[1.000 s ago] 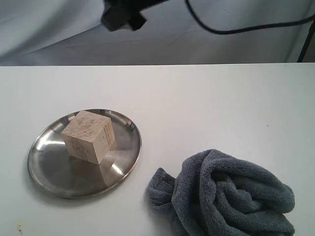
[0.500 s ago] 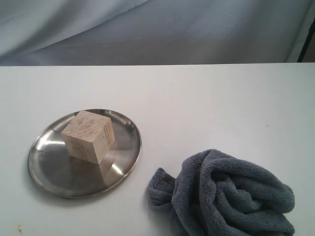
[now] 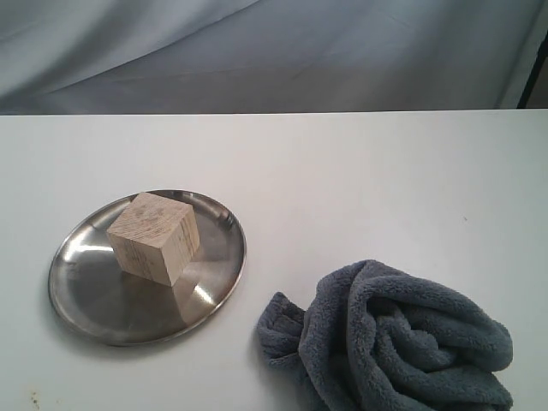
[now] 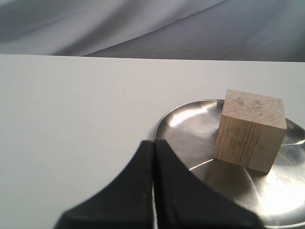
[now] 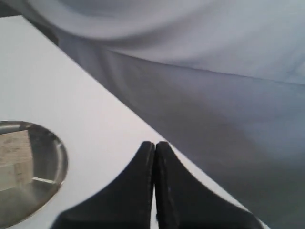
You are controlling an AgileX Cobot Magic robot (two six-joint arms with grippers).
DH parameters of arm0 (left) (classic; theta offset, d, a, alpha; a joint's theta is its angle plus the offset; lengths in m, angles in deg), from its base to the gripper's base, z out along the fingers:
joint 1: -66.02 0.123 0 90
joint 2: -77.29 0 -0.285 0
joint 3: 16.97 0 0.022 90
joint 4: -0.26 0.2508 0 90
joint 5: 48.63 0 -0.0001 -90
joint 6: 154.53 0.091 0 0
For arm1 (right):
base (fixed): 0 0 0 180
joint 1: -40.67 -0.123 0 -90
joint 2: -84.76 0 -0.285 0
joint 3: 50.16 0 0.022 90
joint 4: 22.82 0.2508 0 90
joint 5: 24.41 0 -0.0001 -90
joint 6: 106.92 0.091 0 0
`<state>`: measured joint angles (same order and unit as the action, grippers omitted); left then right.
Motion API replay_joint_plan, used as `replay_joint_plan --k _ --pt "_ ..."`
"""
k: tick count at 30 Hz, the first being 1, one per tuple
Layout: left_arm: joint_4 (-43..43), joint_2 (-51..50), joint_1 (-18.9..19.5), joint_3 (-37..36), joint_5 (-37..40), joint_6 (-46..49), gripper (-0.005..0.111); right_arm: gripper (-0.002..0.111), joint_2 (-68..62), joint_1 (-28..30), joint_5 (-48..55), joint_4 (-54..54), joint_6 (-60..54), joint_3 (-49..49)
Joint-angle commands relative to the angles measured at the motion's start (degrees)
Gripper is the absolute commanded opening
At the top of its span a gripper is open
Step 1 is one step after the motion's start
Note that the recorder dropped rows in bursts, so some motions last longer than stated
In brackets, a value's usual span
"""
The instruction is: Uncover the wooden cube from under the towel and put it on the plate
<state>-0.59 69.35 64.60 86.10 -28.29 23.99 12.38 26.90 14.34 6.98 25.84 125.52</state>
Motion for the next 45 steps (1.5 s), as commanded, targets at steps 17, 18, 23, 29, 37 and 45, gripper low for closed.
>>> replay_joint_plan --k 17,18,23,29,37,45 --pt "0.0 0.2 0.0 -0.3 -0.6 0.0 0.0 0.0 42.9 0.3 -20.0 10.7 2.5 -41.7" --pt "0.0 0.2 0.0 -0.3 -0.6 0.0 0.0 0.0 43.7 0.3 -20.0 10.7 2.5 -41.7" --pt "0.0 0.2 0.0 -0.3 -0.6 0.0 0.0 0.0 46.2 0.3 -20.1 10.7 2.5 -41.7" --pt "0.0 0.2 0.0 -0.3 -0.6 0.0 0.0 0.0 46.3 0.3 -18.1 11.4 2.6 -41.7" --pt "0.0 0.2 0.0 -0.3 -0.6 0.0 0.0 0.0 46.3 0.3 -21.2 11.3 3.8 -46.1" --pt "0.0 0.2 0.0 -0.3 -0.6 0.0 0.0 0.0 46.3 0.3 -30.5 -30.6 48.4 -55.2"
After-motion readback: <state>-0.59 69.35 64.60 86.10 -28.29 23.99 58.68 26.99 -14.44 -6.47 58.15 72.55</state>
